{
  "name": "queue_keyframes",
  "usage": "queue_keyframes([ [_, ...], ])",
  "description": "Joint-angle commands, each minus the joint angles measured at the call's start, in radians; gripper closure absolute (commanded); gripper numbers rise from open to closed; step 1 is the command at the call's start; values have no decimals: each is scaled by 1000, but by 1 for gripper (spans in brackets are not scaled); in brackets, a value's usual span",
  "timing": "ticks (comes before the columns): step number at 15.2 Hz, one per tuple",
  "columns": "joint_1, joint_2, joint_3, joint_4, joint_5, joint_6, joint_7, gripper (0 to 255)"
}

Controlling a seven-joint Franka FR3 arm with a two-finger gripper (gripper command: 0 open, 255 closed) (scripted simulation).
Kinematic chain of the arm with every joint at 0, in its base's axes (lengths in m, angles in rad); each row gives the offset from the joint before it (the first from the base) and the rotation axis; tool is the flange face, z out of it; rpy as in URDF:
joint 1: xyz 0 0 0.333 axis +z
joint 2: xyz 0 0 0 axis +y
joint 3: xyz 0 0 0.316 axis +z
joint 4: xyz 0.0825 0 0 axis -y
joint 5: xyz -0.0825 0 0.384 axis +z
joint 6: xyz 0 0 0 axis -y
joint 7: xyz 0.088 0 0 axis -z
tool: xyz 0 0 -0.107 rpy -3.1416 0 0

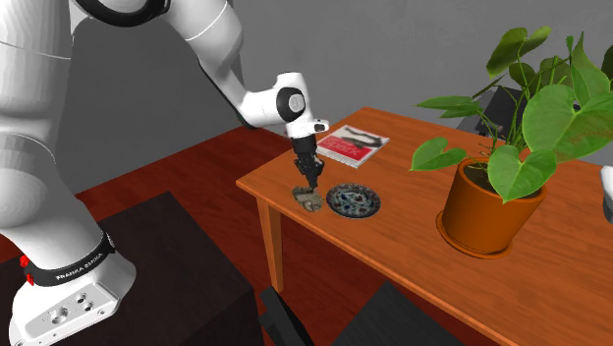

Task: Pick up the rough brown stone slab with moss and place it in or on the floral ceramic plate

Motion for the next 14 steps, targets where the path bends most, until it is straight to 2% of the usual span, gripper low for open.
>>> queue_keyframes([
  [1, -2, -20, 4, -2, 8, -18, -11, 255],
  [13, -11, -139, 24, -1, 54, -129, -74, 255],
  [14, -22, -117, 20, 31, 58, -133, -95, 255],
])
